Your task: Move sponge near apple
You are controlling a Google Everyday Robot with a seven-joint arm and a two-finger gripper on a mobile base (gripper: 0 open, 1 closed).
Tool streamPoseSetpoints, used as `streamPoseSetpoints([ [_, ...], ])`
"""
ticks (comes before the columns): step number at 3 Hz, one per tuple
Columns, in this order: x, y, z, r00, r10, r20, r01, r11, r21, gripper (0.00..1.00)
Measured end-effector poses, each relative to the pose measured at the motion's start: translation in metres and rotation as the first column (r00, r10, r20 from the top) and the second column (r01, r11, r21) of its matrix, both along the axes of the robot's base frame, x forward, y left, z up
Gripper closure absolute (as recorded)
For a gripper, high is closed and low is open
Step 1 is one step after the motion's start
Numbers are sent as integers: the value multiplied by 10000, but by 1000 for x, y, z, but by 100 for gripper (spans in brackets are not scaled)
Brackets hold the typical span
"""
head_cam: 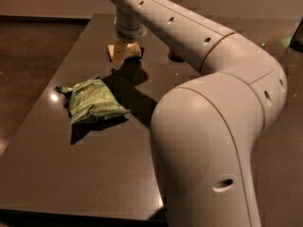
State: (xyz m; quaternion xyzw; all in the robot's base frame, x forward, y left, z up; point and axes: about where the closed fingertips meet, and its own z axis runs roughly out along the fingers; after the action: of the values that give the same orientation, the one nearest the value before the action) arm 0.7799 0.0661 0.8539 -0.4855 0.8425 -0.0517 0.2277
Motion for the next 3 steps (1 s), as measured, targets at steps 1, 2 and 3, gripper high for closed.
streamPoseSetpoints([
  [1, 5, -3, -1, 9999, -108, -126, 107, 9999, -43, 19],
  [2, 5, -6, 1, 9998, -124, -142, 121, 9998, -183, 44],
  [3, 2, -9, 4, 9999, -134, -81, 131, 9992, -380, 67],
])
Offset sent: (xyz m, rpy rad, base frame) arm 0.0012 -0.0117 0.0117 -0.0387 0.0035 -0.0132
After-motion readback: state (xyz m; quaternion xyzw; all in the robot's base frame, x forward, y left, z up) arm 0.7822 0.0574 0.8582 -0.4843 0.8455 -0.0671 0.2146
